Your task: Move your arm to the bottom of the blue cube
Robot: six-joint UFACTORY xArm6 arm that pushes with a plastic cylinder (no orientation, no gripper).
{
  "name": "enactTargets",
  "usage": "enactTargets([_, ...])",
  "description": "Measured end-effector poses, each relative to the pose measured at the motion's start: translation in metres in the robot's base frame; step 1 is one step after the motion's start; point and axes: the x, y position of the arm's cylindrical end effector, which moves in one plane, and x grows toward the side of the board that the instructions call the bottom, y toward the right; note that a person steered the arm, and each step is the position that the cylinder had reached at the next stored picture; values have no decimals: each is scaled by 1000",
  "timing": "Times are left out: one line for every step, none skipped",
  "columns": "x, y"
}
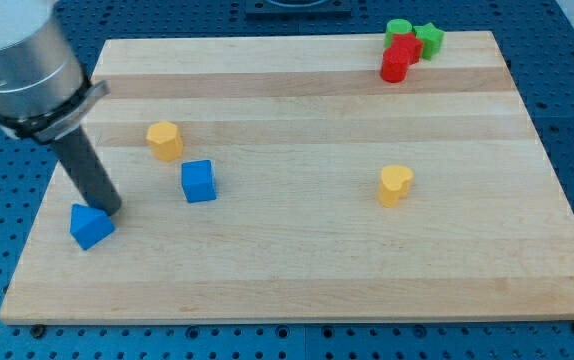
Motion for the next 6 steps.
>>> enactTargets([0,-4])
enactTargets([12,-15])
enactTargets([18,-20])
enactTargets([7,-11])
enactTargets([6,25])
enactTargets([8,66])
